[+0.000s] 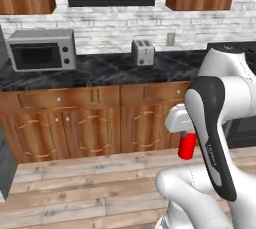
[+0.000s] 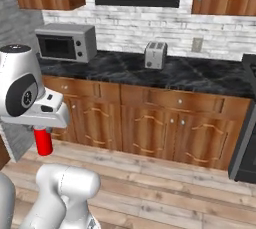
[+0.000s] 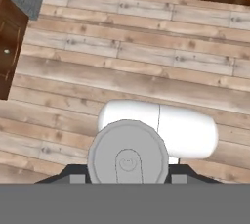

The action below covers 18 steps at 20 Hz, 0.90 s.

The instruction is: Four empty soda cans are scattered around the kitchen. Gather all the cans and cluster them next to the stove for recycling.

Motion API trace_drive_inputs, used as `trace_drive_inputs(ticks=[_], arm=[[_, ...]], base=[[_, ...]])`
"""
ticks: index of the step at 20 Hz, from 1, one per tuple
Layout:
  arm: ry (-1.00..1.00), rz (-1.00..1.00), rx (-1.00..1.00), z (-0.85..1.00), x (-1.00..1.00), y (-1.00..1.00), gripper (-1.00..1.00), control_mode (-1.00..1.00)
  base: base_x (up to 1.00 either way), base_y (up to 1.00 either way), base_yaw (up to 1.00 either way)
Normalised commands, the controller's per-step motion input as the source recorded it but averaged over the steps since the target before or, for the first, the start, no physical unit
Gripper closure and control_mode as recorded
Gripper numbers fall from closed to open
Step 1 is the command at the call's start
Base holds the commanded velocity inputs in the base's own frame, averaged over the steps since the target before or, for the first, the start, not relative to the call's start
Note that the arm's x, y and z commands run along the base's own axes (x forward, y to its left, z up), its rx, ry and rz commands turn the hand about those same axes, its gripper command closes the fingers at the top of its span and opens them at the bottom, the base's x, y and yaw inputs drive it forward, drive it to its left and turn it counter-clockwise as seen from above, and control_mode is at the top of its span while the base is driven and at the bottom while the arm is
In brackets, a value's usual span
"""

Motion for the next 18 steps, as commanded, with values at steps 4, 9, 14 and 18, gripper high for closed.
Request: trace_drive_inputs(ticks=[4,9,14,18], arm=[[0.0,0.0,0.0,0.0,0.0,0.0,1.0,1.0],[0.0,0.0,0.0,0.0,0.0,0.0,1.0,1.0],[0.0,0.0,0.0,0.0,0.0,0.0,1.0,1.0],[0.0,0.0,0.0,0.0,0.0,0.0,1.0,1.0]], base=[[0.12,-1.0,0.05],[0.16,-1.0,0.05],[0.14,-1.0,0.03],[0.46,-0.78,0.06]])
